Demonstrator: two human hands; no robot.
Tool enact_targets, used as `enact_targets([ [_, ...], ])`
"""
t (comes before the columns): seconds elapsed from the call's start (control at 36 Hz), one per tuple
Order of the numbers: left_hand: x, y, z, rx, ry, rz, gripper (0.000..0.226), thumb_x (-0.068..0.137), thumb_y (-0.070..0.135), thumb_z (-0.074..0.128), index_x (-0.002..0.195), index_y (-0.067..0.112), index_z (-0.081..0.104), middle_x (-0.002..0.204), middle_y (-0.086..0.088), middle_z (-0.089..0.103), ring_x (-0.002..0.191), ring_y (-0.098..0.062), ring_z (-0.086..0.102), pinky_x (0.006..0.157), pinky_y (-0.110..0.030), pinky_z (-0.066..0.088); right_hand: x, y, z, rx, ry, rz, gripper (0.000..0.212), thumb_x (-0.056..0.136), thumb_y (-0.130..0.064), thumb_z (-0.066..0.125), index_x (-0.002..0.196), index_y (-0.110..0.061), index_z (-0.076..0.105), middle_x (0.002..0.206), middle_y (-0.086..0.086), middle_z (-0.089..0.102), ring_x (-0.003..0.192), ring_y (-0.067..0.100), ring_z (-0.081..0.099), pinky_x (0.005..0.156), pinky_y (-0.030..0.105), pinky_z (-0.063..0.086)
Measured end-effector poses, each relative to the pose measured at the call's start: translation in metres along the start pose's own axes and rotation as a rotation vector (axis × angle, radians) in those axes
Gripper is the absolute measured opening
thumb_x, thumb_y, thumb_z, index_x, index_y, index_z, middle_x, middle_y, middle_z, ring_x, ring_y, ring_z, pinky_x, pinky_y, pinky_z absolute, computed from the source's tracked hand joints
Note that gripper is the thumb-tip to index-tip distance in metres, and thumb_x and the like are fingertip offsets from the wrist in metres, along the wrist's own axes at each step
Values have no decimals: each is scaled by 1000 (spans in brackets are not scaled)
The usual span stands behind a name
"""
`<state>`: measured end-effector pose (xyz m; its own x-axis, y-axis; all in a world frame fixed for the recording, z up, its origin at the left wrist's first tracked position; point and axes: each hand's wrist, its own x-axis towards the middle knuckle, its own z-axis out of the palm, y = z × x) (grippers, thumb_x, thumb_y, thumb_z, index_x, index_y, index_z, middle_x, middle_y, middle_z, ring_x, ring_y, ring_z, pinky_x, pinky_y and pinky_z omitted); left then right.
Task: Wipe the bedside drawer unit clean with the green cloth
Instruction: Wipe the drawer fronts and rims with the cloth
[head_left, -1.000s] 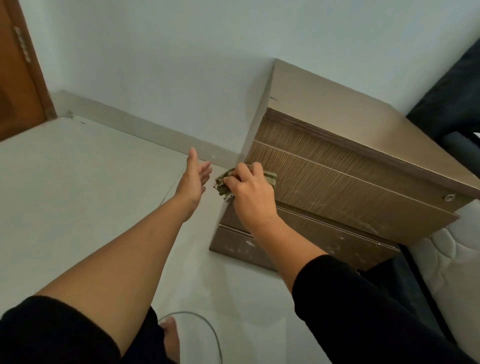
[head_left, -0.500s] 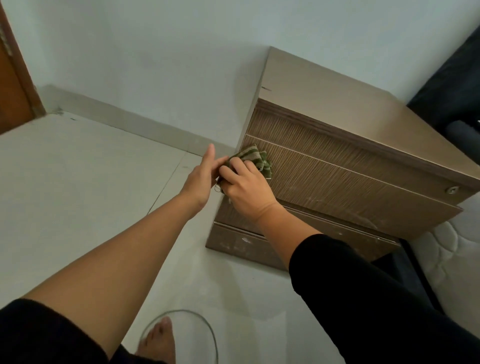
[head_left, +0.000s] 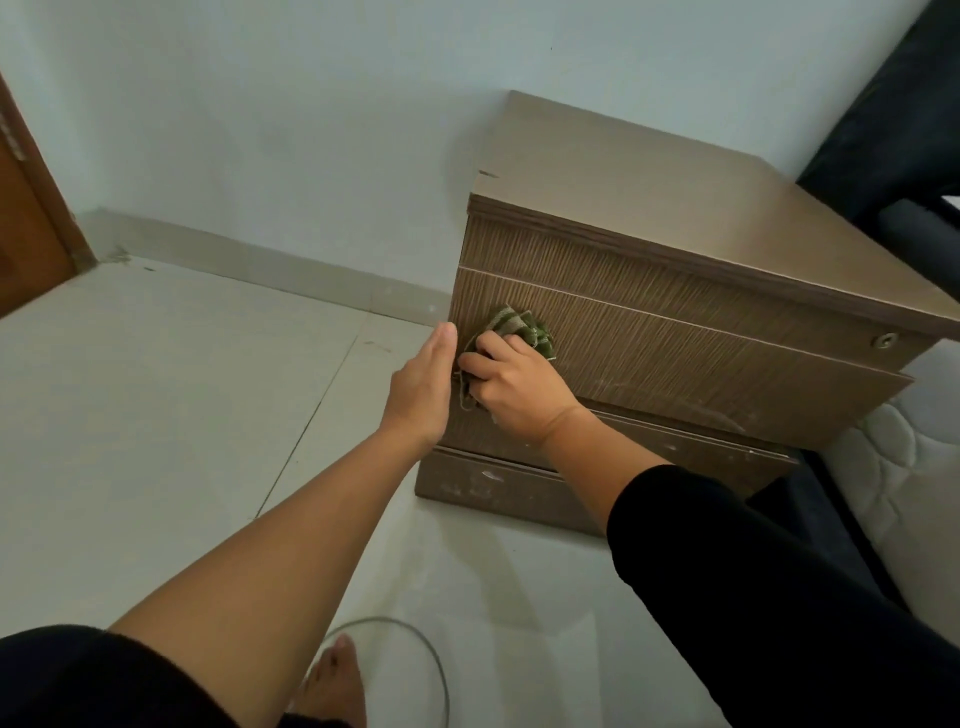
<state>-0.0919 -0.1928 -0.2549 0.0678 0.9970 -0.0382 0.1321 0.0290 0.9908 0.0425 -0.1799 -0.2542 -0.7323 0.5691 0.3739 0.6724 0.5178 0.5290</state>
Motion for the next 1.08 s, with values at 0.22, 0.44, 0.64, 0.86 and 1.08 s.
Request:
enact_targets([
  [0.22,-11,-2,17,190,0,79,62,97,52,20,151,23,10,156,-1,23,143,-21,23,114,-32,19,-28,16,-7,-21,-61,1,15,70,-19,61,63,-18,74,93,-5,71,90,21,36,69,30,38],
  [0.44,-23,4,44,361,35,86,71,95,55,21,152,18,-2,159,-4,-9,146,-23,8,116,-34,11,-63,35,-13,4,-83,28,3,65,-18,77,64,-20,75,97,-6,72,88,19,36,65,30,44],
  [0.64,-34,11,70,450,12,123,72,96,52,26,151,16,-4,157,-9,-21,146,-26,7,115,-36,14,-98,51,-24,19,-128,91,11,57,-18,83,65,-20,76,97,-6,71,87,18,35,63,28,46],
  [0.86,-36,1,104,566,-42,194,76,95,55,25,151,14,-6,153,-9,-31,146,-29,2,117,-40,17,-144,71,-32,14,-160,150,7,62,-16,78,67,-20,77,99,-5,71,87,19,35,62,30,47],
  [1.08,-41,-2,129,645,-85,231,78,95,54,27,150,12,-9,150,-14,-35,145,-32,-8,119,-42,11,-177,89,-37,32,-223,180,8,64,-16,76,69,-22,77,101,-5,71,86,19,35,61,32,48],
])
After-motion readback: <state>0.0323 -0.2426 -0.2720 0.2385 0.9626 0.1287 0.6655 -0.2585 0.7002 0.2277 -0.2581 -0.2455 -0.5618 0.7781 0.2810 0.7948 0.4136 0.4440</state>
